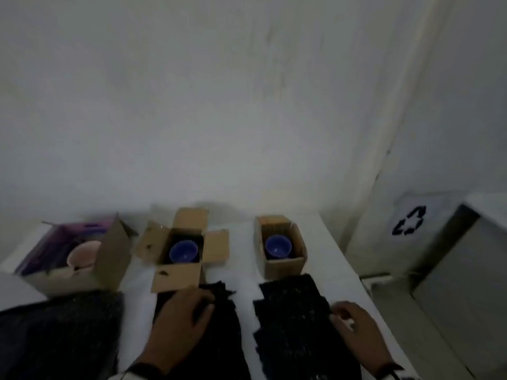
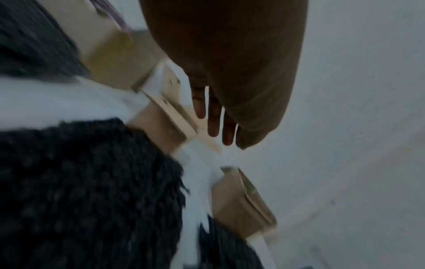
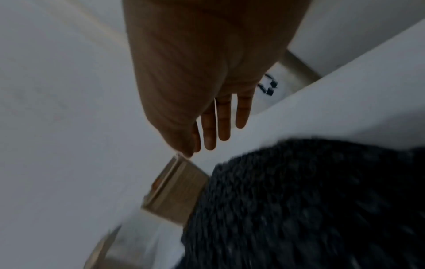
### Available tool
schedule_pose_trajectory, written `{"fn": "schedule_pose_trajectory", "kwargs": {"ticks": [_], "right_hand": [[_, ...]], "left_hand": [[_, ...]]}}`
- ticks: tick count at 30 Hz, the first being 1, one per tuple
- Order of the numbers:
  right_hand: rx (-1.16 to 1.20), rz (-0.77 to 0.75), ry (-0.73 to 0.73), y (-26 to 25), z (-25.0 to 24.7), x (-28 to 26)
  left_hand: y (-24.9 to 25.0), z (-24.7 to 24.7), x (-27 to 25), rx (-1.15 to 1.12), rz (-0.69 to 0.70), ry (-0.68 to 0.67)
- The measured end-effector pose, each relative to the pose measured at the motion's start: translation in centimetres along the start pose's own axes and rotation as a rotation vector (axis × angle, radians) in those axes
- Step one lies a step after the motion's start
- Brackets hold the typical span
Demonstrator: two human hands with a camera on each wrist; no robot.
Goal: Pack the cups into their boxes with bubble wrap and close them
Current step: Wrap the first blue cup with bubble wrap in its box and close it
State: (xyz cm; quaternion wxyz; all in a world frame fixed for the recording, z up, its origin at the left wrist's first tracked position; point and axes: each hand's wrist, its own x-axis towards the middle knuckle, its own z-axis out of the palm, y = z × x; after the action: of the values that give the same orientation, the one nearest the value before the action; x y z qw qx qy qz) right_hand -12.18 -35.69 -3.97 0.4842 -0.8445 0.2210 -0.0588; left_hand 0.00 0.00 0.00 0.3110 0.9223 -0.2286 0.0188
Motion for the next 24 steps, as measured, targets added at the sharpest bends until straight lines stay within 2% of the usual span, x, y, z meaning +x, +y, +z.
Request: {"fn": "schedule_pose_trajectory", "kwargs": {"ticks": [1, 2, 3, 5, 7, 10, 14, 16, 19, 21, 24], "right_hand": [[-0.113, -0.012, -0.152, 0.1, 0.9, 0.1], [-0.281, -0.036, -0.241, 0.5, 2.0, 0.2], [-0.395, -0.027, -0.306, 1.0, 3.0, 0.1], [-0.573, -0.062, -0.326, 2.3, 4.5, -0.6], [-0.711, -0.142, -0.258, 3.5, 5.3, -1.0], [-0.670, -0.233, -0.152, 4.4, 5.4, -0.3], [-0.449, -0.305, -0.013, 4.8, 4.1, 0.3], [-0.296, -0.244, 0.078, 4.3, 3.1, 0.5], [-0.081, -0.117, 0.287, 3.3, 2.0, 0.6], [0.035, -0.038, 0.385, 3.1, 1.4, 0.8], [0.152, 0.019, 0.414, 3.4, 0.8, 1.5]], "left_hand": [[1.5, 1.5, 0.1, -0.020, 0.047, -0.139], [3.7, 2.8, 0.2, 0.013, 0.089, -0.250], [3.5, 4.8, -0.2, 0.025, 0.112, -0.376], [4.8, 8.2, -0.9, 0.053, 0.040, -0.610], [5.1, 10.8, -1.6, 0.083, 0.006, -0.732], [5.1, 13.2, -2.6, 0.120, -0.026, -0.713], [4.9, 14.5, -3.2, 0.274, -0.045, -0.542], [4.9, 15.1, -3.2, 0.334, 0.003, -0.402], [5.7, 16.4, -2.4, 0.218, 0.173, -0.146], [6.9, 17.2, -1.7, 0.150, 0.205, -0.186], [8.0, 18.4, -0.8, 0.251, 0.143, -0.396]]}}
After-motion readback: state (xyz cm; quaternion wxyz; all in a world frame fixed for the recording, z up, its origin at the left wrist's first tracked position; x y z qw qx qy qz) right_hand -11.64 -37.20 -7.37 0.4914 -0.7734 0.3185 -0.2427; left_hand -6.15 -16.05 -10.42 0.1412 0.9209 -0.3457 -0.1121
